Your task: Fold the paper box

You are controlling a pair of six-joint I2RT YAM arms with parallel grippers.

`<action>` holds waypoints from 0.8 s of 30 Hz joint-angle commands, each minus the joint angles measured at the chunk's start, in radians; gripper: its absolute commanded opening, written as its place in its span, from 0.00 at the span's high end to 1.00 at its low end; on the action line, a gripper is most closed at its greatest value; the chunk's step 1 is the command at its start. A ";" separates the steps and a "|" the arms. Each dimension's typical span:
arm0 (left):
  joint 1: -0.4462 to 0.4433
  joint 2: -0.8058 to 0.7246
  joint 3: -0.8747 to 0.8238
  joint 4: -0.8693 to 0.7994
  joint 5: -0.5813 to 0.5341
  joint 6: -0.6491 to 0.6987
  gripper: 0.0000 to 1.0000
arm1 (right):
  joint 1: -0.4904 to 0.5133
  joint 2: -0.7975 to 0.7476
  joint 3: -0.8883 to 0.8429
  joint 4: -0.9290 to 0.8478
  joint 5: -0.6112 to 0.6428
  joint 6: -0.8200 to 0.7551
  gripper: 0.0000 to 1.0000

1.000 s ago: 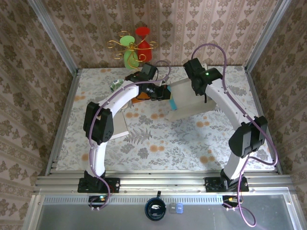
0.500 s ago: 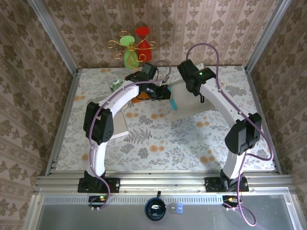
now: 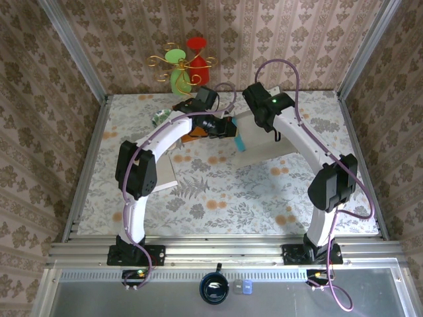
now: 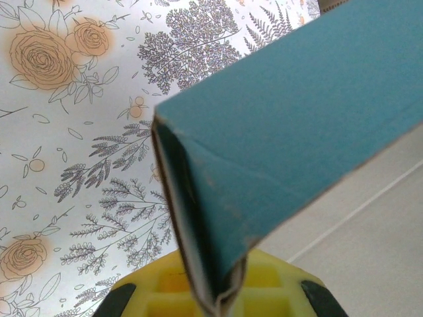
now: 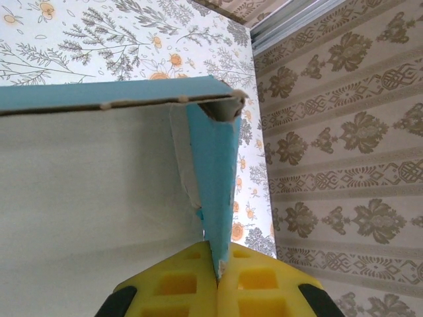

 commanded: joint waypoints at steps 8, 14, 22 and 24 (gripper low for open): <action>-0.016 0.015 0.038 -0.041 -0.018 0.048 1.00 | -0.015 -0.054 -0.081 0.005 -0.111 0.124 0.69; -0.019 0.017 0.035 -0.044 -0.021 0.050 1.00 | -0.015 -0.049 -0.123 0.004 -0.099 0.154 0.89; -0.022 0.022 0.041 -0.071 -0.073 0.058 1.00 | -0.015 -0.060 -0.165 0.004 -0.084 0.199 1.00; -0.024 0.022 0.038 -0.092 -0.106 0.057 1.00 | -0.014 -0.072 -0.183 0.005 -0.107 0.229 1.00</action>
